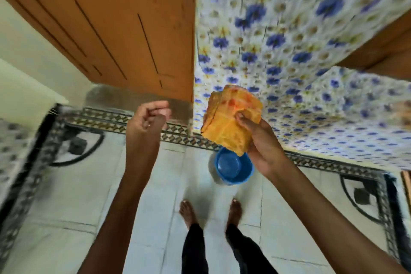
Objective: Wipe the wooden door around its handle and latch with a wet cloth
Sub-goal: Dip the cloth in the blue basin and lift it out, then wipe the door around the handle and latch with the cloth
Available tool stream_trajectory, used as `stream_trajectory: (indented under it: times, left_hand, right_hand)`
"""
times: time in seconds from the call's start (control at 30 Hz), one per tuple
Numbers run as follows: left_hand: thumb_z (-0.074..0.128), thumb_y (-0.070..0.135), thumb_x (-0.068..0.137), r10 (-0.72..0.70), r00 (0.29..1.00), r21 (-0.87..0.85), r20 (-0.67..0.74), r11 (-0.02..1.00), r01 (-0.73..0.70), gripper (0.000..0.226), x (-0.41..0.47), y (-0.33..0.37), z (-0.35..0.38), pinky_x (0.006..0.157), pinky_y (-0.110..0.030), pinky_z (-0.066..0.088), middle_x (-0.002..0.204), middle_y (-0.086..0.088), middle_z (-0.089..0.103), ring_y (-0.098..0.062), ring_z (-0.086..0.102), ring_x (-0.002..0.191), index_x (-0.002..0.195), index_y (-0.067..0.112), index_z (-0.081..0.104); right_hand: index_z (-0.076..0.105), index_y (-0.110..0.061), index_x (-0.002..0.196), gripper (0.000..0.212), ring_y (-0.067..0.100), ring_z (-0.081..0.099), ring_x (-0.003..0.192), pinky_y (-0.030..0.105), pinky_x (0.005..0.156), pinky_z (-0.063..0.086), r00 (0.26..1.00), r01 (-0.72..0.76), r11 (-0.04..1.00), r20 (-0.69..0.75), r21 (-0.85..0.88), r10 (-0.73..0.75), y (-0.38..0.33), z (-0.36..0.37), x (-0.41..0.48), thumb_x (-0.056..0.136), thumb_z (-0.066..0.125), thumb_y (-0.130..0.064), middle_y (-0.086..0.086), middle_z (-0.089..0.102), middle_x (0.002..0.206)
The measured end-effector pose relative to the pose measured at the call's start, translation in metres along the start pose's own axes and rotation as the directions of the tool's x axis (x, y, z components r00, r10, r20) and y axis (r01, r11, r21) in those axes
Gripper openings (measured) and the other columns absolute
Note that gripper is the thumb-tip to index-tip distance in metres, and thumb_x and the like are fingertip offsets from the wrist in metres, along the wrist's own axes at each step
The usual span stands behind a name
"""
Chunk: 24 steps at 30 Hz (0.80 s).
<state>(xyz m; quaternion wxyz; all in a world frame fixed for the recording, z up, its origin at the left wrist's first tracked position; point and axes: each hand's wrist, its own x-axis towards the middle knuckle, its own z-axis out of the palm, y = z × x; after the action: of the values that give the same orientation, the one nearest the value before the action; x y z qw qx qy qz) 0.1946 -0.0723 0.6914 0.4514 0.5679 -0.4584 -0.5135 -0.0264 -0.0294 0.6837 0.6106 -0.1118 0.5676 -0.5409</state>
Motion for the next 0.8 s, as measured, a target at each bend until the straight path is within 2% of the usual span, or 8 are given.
stream_trajectory:
  times: [0.07,0.13,0.27,0.4,0.57,0.7,0.8]
  left_hand:
    - [0.059,0.001,0.097,0.036,0.999,-0.016,0.0,0.999,-0.036,0.018,-0.011,0.041,-0.021,0.078,-0.021,0.053,0.092,-0.002,0.071,-0.01,0.065,0.083,0.107,0.013,0.067]
    - [0.055,-0.002,0.098,0.056,0.998,-0.019,-0.003,0.998,-0.056,0.021,-0.018,0.074,-0.04,0.077,-0.019,0.054,0.091,-0.001,0.071,-0.008,0.066,0.082,0.11,0.011,0.066]
    - [0.054,-0.001,0.099,0.106,0.994,-0.002,0.005,0.994,-0.106,0.02,-0.004,0.118,-0.062,0.079,-0.027,0.056,0.093,-0.004,0.073,-0.011,0.067,0.084,0.114,0.007,0.066]
    - [0.056,0.003,0.1,0.15,0.989,-0.015,-0.015,0.989,-0.15,0.019,0.047,0.155,-0.069,0.083,-0.035,0.055,0.095,-0.007,0.074,-0.015,0.069,0.086,0.109,0.015,0.069]
    - [0.057,0.01,0.1,0.214,0.977,-0.021,-0.007,0.977,-0.214,0.018,0.132,0.192,-0.067,0.082,-0.032,0.056,0.097,-0.001,0.074,-0.011,0.069,0.087,0.105,0.021,0.07]
    - [0.058,0.01,0.1,0.272,0.962,0.002,0.022,0.962,-0.272,0.017,0.202,0.219,-0.063,0.084,-0.033,0.055,0.095,0.001,0.074,-0.01,0.069,0.088,0.107,0.02,0.069]
    - [0.06,0.01,0.099,0.334,0.942,0.027,0.042,0.942,-0.335,0.017,0.251,0.236,-0.063,0.087,-0.036,0.054,0.099,-0.003,0.073,-0.019,0.069,0.094,0.102,0.025,0.068]
  right_hand:
    - [0.058,-0.01,0.128,0.035,0.019,0.068,0.103,0.04,0.088,0.057,0.998,0.048,0.999,0.04,0.006,-0.048,-0.026,0.031,-0.028,0.094,0.059,-0.009,0.006,0.07,0.116]
    - [0.059,-0.012,0.126,0.032,0.018,0.069,0.104,0.041,0.091,0.056,0.992,0.097,0.995,0.083,0.007,-0.097,-0.049,0.062,-0.049,0.094,0.059,-0.01,0.003,0.072,0.113]
    - [0.06,-0.01,0.123,0.029,0.02,0.067,0.107,0.041,0.093,0.055,0.972,0.188,0.982,0.143,0.013,-0.188,-0.082,0.111,-0.063,0.094,0.058,-0.01,0.008,0.07,0.118]
    - [0.058,-0.013,0.126,0.031,0.025,0.066,0.111,0.041,0.088,0.057,0.961,0.262,0.964,0.099,-0.04,-0.257,-0.098,0.158,-0.044,0.095,0.059,-0.015,0.008,0.069,0.121]
    - [0.059,-0.022,0.123,0.026,0.02,0.067,0.104,0.046,0.088,0.057,0.949,0.314,0.949,0.039,-0.032,-0.312,-0.116,0.224,0.005,0.098,0.056,-0.017,-0.001,0.07,0.114]
    - [0.06,-0.039,0.107,0.02,0.012,0.066,0.101,0.043,0.091,0.055,0.905,0.424,0.906,-0.032,-0.008,-0.424,-0.147,0.275,0.053,0.099,0.054,-0.021,-0.011,0.07,0.107]
    - [0.063,-0.037,0.1,0.013,0.009,0.066,0.094,0.04,0.092,0.054,0.865,0.47,0.881,-0.176,-0.05,-0.471,-0.171,0.303,0.086,0.098,0.055,-0.027,-0.015,0.069,0.099]
